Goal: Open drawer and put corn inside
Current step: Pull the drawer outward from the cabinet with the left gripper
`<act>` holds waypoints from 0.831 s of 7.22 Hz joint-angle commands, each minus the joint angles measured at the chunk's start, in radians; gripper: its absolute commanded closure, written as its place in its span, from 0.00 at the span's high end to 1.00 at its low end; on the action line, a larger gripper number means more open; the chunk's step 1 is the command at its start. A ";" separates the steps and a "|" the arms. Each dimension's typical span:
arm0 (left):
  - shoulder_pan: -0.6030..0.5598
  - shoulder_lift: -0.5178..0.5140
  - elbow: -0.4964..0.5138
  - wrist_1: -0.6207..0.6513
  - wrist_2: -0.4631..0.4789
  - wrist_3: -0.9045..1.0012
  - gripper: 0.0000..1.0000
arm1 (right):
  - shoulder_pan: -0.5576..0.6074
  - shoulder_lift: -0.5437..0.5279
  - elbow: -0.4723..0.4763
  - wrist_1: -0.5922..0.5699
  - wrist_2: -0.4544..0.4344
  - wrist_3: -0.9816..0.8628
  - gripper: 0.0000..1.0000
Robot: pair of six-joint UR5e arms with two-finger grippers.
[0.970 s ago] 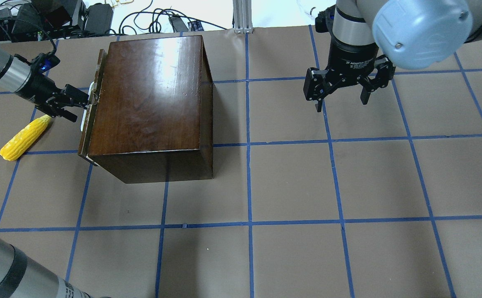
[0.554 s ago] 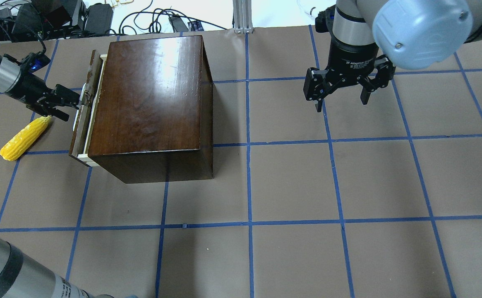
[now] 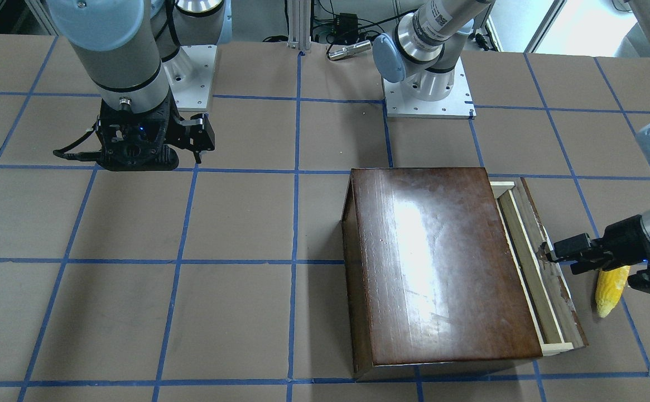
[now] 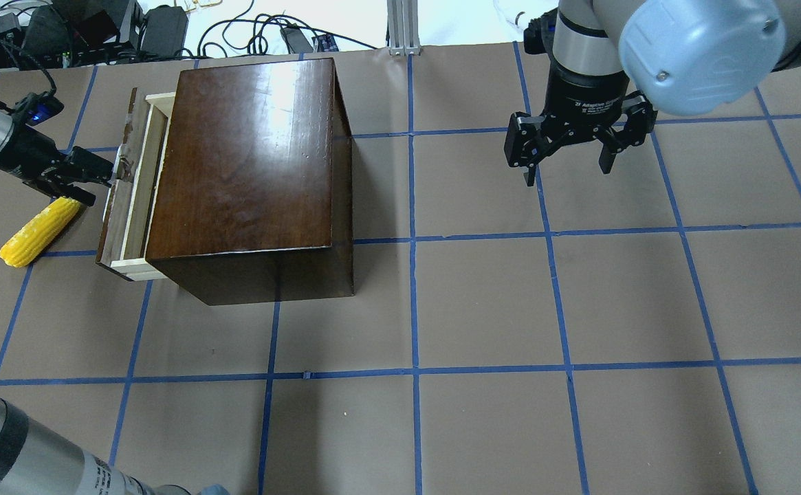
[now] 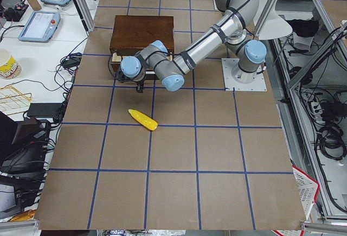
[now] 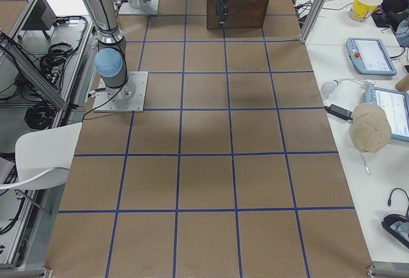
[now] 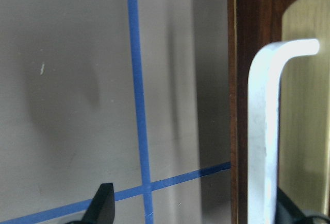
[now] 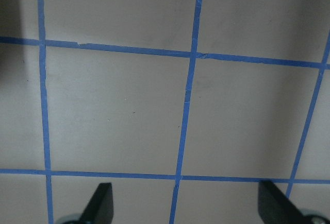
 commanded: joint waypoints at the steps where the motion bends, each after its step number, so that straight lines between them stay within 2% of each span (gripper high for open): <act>1: 0.002 -0.002 0.000 0.036 0.026 0.023 1.00 | 0.000 0.000 0.000 0.000 0.000 0.000 1.00; 6: 0.003 -0.012 0.041 0.049 0.075 0.052 1.00 | 0.000 0.000 0.000 0.000 0.000 0.000 1.00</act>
